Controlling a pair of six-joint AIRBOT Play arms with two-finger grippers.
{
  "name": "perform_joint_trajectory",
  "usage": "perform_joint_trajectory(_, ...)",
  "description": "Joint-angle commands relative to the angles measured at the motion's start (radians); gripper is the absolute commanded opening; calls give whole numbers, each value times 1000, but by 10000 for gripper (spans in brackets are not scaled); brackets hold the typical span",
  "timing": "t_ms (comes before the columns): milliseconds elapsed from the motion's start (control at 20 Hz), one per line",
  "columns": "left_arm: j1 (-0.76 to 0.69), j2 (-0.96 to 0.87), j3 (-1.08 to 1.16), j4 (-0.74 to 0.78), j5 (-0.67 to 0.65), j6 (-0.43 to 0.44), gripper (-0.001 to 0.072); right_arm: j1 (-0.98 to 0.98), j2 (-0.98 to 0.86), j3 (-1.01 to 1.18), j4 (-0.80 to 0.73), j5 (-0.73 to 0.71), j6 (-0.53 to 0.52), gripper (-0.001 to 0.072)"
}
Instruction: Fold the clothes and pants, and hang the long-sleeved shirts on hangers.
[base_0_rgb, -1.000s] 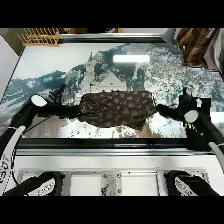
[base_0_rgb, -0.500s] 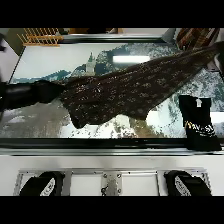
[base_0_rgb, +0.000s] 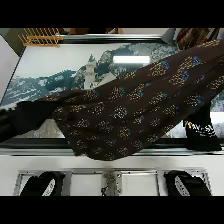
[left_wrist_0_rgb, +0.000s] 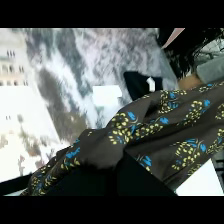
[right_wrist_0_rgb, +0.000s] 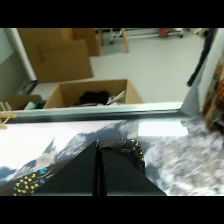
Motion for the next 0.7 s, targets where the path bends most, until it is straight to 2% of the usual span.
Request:
perform_joint_trajectory(0, -6, -71, -159, -1, 11, -19, 13, 4, -133, 3, 105, 80, 8, 3)
perform_joint_trajectory(150, -6, -271, -258, -2, 152, 95, 12, 42, -360, 3, 82, 131, 14, 3)
perform_joint_trajectory(250, -6, -441, -256, -5, 295, 150, 13, 70, -523, 3, 32, 82, 14, 3)
perform_joint_trajectory(350, 6, -642, -175, -12, 372, 208, 13, 81, -659, 4, 28, -3, 11, 3)
perform_joint_trajectory(500, 48, -917, 23, -16, 319, 223, 12, 81, -768, 4, 35, -71, 11, 3)
perform_joint_trajectory(650, 84, -1062, 171, -64, 272, 247, 13, 79, -776, 4, 5, -83, 11, 3)
